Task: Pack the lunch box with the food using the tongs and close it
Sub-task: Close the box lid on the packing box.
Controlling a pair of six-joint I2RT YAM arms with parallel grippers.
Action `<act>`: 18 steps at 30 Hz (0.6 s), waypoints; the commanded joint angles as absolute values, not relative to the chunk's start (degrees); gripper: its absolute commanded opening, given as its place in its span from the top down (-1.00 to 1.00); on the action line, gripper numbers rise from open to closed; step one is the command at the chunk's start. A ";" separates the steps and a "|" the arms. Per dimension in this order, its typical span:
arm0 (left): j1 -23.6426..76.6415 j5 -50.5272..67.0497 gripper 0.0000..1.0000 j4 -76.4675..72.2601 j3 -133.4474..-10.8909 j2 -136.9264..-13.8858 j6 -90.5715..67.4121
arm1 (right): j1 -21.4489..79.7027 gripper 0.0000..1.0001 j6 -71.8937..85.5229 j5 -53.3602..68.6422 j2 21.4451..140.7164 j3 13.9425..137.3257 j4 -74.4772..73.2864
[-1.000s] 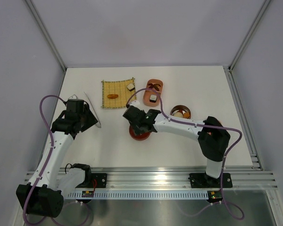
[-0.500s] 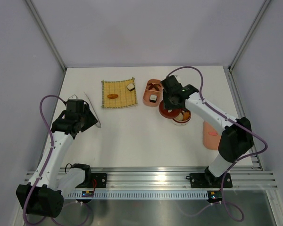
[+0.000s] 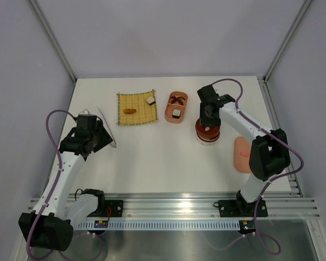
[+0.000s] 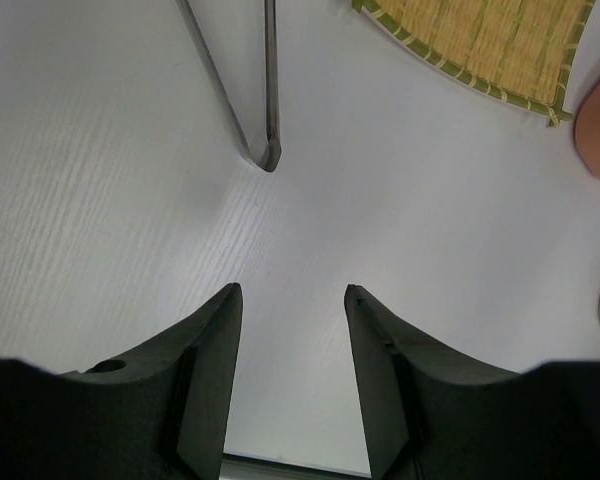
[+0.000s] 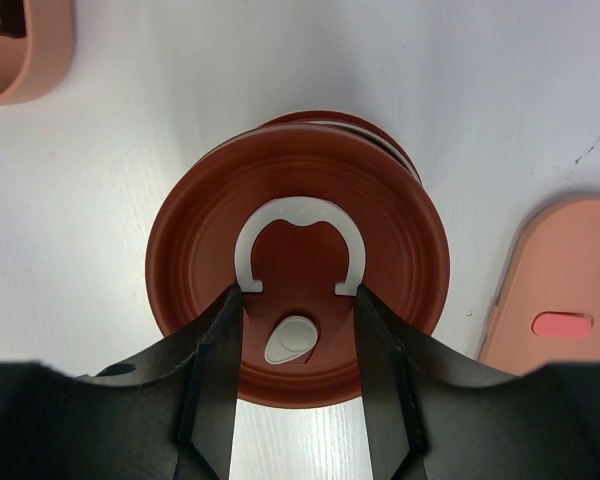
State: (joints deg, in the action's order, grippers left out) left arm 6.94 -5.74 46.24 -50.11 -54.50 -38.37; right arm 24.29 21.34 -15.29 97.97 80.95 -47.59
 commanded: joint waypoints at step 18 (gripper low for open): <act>6.68 -4.75 0.03 44.12 -50.54 -54.32 -37.53 | 23.47 0.74 21.88 -17.14 100.37 75.15 -39.64</act>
